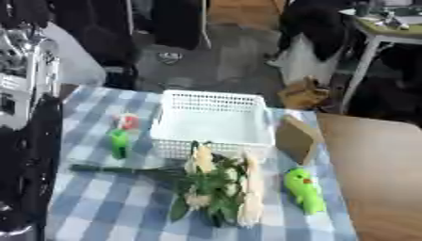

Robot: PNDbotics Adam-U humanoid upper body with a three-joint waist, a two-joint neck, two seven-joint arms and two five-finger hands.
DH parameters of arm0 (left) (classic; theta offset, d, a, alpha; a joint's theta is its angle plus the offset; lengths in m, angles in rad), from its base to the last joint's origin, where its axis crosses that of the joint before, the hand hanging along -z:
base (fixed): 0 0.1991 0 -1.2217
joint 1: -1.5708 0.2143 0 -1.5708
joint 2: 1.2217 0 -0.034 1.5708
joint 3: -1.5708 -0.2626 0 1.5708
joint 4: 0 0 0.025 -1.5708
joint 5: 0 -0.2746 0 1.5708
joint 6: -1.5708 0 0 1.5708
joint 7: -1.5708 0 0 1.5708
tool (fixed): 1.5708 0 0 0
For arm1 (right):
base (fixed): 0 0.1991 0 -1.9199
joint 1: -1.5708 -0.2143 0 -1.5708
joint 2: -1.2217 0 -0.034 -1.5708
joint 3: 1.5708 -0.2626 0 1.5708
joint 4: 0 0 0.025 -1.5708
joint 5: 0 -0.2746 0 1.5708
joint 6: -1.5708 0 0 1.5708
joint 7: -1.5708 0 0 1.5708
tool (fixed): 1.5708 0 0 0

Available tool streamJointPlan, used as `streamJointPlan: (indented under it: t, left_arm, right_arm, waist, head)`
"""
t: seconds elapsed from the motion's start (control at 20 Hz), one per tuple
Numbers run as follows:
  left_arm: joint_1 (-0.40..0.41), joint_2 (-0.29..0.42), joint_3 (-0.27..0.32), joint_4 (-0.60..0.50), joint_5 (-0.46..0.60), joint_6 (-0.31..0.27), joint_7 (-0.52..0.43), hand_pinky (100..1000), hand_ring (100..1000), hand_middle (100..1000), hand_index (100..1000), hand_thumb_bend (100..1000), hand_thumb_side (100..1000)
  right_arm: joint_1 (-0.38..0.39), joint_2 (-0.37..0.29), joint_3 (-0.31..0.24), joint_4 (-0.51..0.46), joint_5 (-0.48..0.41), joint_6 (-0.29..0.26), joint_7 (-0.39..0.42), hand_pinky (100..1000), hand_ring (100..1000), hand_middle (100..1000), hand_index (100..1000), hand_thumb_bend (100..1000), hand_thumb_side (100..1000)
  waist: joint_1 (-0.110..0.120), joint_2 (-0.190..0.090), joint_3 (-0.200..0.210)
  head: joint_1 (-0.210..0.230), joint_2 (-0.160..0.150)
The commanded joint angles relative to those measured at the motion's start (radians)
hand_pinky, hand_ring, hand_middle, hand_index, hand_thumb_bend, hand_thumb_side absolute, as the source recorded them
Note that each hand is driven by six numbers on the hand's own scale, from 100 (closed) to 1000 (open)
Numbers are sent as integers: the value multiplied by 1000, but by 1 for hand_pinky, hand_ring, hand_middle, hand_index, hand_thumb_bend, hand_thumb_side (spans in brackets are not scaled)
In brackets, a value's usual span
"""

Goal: Pick up objects on the table and place them in the box.

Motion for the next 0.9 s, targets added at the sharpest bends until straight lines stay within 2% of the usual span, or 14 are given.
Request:
streamJointPlan:
  t: [0.05, 0.3, 0.45, 0.7, 0.8, 0.85, 0.9]
  left_arm:
    - [-18, 12, -1, -13, -2, 0, 5, 682, 831, 840, 933, 100, 977]
    - [-17, 12, -1, -13, -2, 0, 6, 682, 831, 840, 934, 100, 976]
    - [-21, 13, -6, -10, -2, 2, 3, 681, 831, 840, 933, 100, 973]
    - [-22, 12, -13, -7, -3, 4, -4, 681, 831, 839, 933, 100, 970]
    - [-22, 12, -16, -6, -2, 5, -7, 681, 831, 839, 932, 100, 970]
    - [-22, 12, -17, -5, -2, 5, -9, 680, 831, 838, 932, 100, 969]
    - [-22, 12, -19, -4, -1, 6, -10, 680, 831, 838, 932, 100, 969]
  right_arm:
    - [-11, -21, -3, -15, -5, -47, -40, 732, 763, 696, 756, 100, 749]
    - [-12, -21, -2, -15, -6, -44, -36, 732, 764, 697, 756, 100, 749]
    - [-9, -28, 7, -15, 4, -16, -11, 741, 780, 712, 766, 100, 777]
    - [35, -88, 6, -15, 112, 87, 74, 766, 810, 737, 769, 100, 786]
    - [62, -130, 12, -15, 184, 136, 115, 776, 826, 750, 785, 100, 815]
    - [74, -151, 17, -15, 226, 164, 139, 800, 856, 775, 807, 100, 894]
    - [89, -178, 24, -15, 273, 196, 170, 800, 856, 775, 807, 100, 894]
  waist:
    - [-16, -14, -3]
    - [-16, -14, -6]
    - [-14, -12, 1]
    - [-18, -13, 11]
    - [-20, -13, 16]
    - [-21, -13, 17]
    - [-22, -13, 19]
  head:
    - [1, 0]
    - [0, 0]
    - [9, 0]
    - [26, 5]
    - [28, 4]
    - [30, 3]
    - [32, 3]
